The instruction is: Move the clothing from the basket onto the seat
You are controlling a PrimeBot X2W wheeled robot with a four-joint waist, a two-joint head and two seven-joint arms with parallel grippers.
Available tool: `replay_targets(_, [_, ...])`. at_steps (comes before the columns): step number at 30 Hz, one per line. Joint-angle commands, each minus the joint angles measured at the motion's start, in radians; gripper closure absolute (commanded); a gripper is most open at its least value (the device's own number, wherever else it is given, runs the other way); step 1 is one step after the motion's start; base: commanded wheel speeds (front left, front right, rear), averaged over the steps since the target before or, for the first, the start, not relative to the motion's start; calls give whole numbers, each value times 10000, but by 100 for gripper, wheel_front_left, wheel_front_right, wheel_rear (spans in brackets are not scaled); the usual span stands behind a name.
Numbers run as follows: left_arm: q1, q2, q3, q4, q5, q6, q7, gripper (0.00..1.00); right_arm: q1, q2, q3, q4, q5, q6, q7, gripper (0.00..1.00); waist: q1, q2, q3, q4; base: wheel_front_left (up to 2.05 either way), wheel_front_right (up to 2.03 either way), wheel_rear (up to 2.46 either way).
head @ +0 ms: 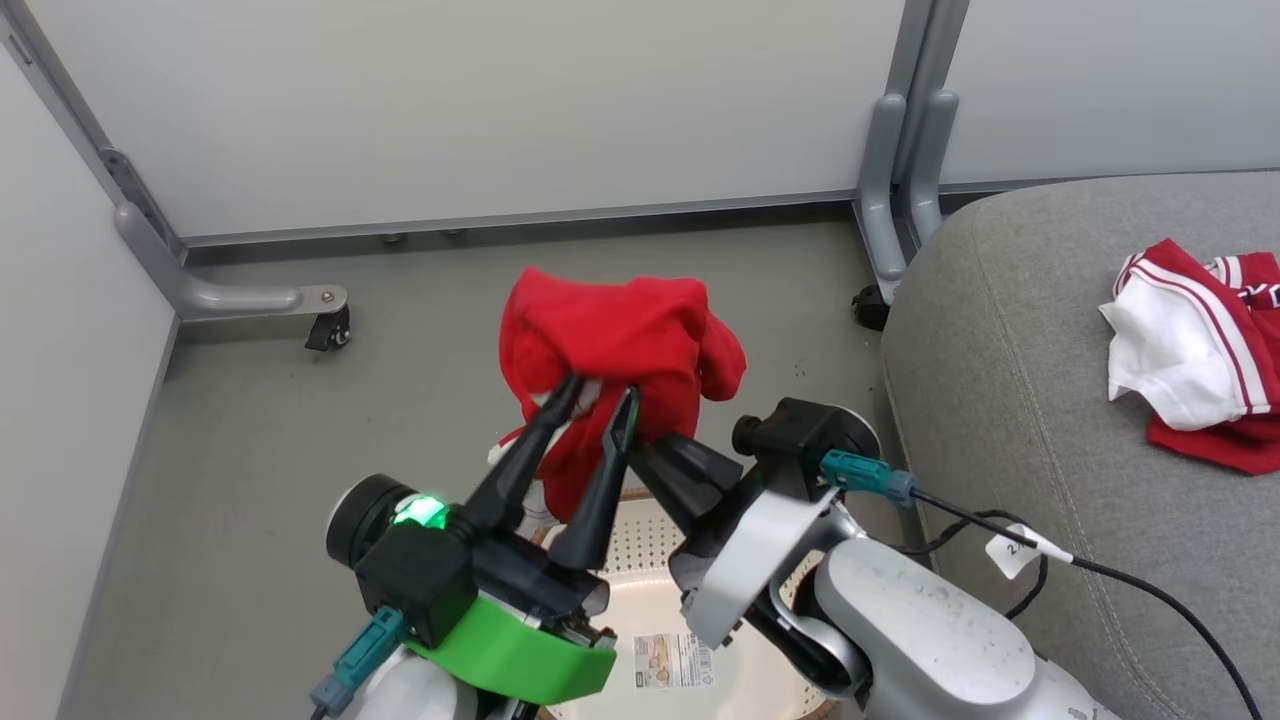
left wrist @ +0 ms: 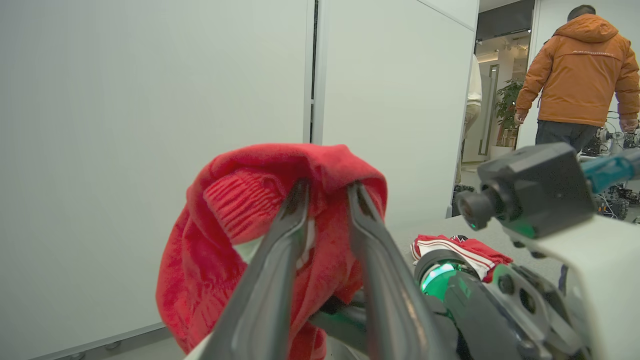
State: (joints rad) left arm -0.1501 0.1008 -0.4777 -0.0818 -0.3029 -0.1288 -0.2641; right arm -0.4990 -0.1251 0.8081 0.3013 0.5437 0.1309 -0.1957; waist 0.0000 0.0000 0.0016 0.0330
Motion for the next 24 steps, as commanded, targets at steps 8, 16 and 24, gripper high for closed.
replay_targets(8, [397, 298, -40, 436, 173, 16, 0, 0, -141, -142, -757, 216, -333, -3, -198, 100, 0, 0, 54, 8, 0, 0, 0])
replay_targets(16, [732, 833, -493, 868, 229, -1, 358, 0, -82, -282, -1182, 396, -491, -3, -140, 100, 0, 0, 109, 31, 0, 0, 0])
replay_targets(24, [888, 1054, -695, 950, 58, -3, 627, 0, 18, -292, -1343, 492, -553, -3, -118, 100, 0, 0, 126, 37, 0, 0, 0])
